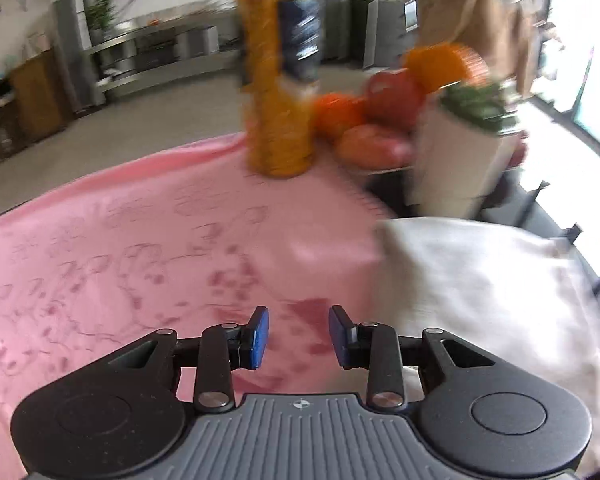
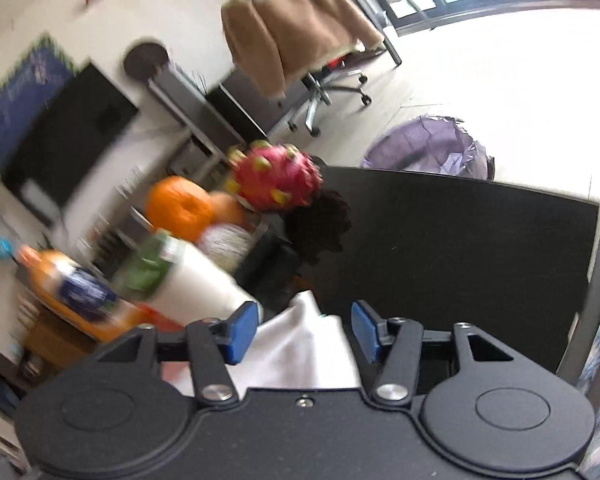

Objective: Fold clothes

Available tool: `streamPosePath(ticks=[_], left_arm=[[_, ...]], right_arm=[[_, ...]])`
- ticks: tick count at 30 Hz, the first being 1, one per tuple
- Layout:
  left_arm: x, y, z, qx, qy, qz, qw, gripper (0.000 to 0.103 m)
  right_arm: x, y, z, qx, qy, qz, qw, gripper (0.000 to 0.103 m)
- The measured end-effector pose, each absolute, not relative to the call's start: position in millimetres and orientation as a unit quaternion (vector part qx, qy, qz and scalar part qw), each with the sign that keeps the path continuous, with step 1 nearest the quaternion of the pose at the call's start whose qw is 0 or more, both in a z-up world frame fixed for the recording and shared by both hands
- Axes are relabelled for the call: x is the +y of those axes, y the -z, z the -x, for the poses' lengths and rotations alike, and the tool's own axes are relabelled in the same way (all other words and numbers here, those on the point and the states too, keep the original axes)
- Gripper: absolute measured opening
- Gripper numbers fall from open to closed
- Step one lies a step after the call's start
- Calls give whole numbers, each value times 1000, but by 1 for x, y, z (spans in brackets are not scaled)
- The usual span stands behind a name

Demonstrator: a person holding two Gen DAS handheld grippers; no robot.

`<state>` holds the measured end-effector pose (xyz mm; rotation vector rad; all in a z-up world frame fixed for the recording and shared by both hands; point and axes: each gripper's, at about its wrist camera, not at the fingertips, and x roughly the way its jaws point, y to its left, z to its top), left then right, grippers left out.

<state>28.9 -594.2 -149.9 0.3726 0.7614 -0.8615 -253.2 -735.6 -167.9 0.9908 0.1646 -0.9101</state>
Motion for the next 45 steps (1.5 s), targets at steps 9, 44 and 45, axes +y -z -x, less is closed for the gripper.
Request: streamPosePath(ticks=[9,44,45], left_arm=[[-623,190,42,362,432,-228,794,34],[-433,101,54,406,389,-198,803,84],[-430,95,58,402,390,-197,804,86]], right_arm=[[-695,200,237,176,373,-460,786,14],[-550,82,271,177,412,-416,792,101],[-545,74,272,184,412,-407,794,103]])
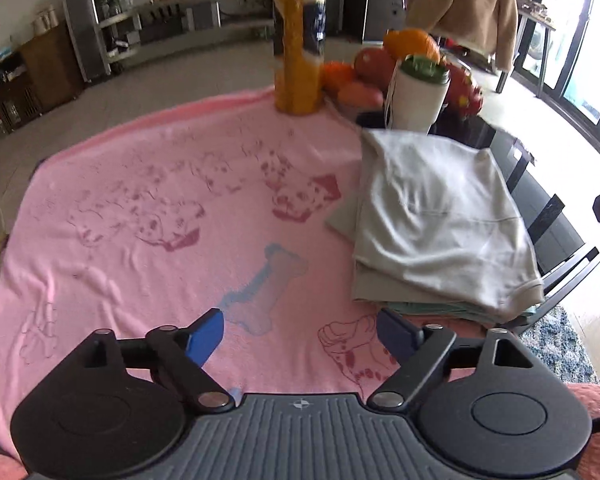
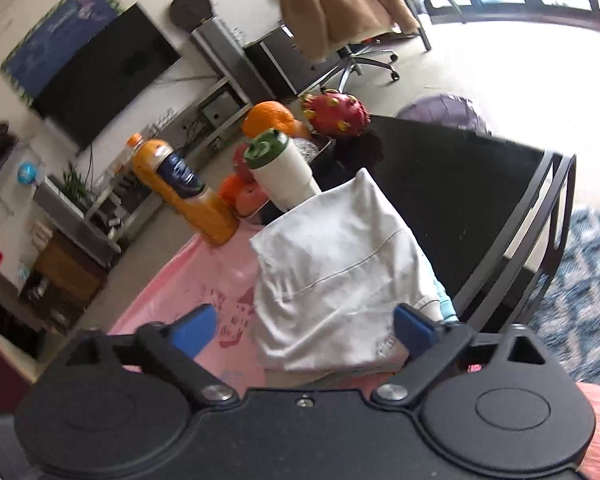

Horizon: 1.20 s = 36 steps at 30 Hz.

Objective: Fold clothes

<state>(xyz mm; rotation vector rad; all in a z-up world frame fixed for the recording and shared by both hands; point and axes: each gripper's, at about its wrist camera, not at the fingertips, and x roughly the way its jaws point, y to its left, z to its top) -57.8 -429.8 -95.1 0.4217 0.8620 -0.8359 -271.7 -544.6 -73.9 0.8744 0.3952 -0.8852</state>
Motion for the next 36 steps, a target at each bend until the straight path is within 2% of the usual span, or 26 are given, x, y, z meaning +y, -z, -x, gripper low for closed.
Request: streamPosePath(ticks=[9,19,36], left_arm=[[-412,58,103,366,426,-209,800,96],[-401,47,132,352,437,-227,796,100],[-396,42,133,370,445,-210,788,101]], right_arm=[[-497,25,289,234,430,-304,817,103],[-472,10,302,250,485,-236,804,103],[-477,9,300,322,467,-253,783,103]])
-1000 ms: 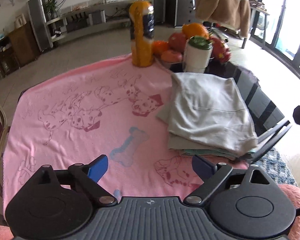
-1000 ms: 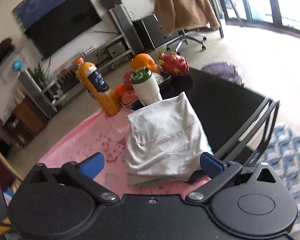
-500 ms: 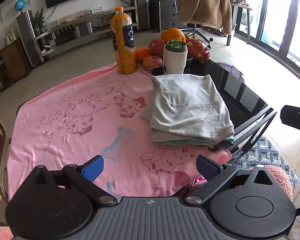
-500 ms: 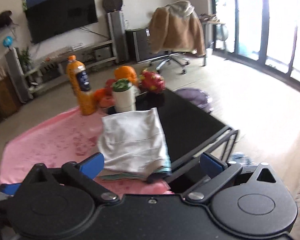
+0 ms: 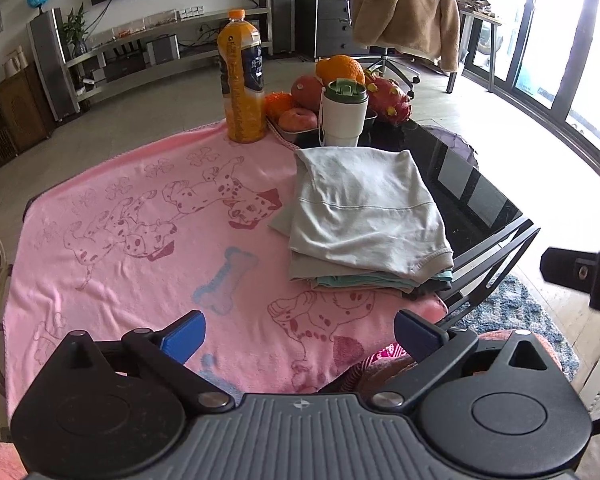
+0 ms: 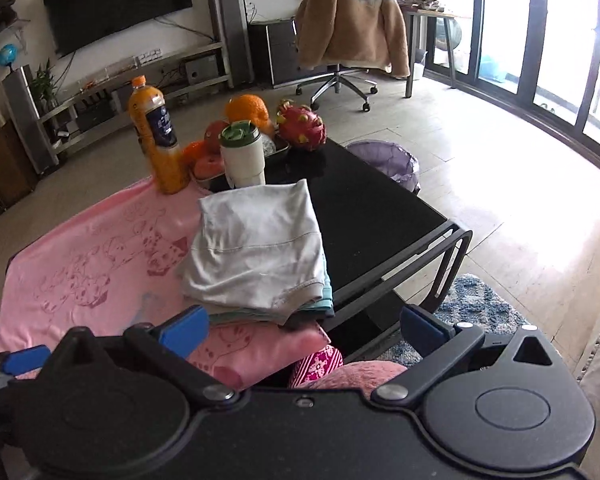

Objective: Fold clothes

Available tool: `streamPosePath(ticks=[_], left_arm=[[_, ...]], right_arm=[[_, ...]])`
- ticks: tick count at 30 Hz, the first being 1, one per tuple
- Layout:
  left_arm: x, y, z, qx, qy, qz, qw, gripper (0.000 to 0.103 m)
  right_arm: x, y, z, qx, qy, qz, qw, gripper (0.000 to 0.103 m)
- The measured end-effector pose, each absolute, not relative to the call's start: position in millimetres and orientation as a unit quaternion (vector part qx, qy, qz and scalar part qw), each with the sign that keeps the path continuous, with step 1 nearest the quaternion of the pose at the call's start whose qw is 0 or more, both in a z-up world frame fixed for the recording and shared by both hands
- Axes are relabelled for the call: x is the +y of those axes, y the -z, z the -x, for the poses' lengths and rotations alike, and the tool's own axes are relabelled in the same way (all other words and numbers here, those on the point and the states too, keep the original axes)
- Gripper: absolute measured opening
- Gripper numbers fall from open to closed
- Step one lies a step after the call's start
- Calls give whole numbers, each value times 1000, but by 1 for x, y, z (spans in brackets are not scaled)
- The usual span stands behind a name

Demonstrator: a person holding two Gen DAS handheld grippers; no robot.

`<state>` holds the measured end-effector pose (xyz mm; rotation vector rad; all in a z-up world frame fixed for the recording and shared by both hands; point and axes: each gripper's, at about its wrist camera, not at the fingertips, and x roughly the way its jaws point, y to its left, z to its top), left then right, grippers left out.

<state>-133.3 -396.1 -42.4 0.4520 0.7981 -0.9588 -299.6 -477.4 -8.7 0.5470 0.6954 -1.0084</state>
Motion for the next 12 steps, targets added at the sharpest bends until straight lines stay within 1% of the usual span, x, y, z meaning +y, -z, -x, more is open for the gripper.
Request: streamPosePath(ticks=[8,12], left_arm=[[-402,50,133,379,452,-213,779,101],[-401,51,135,364,453,-208,787,101]], right_arm=[[-480,19,295,345,464,-252,776,103],[-481,21,293,348,460,-253,777,103]])
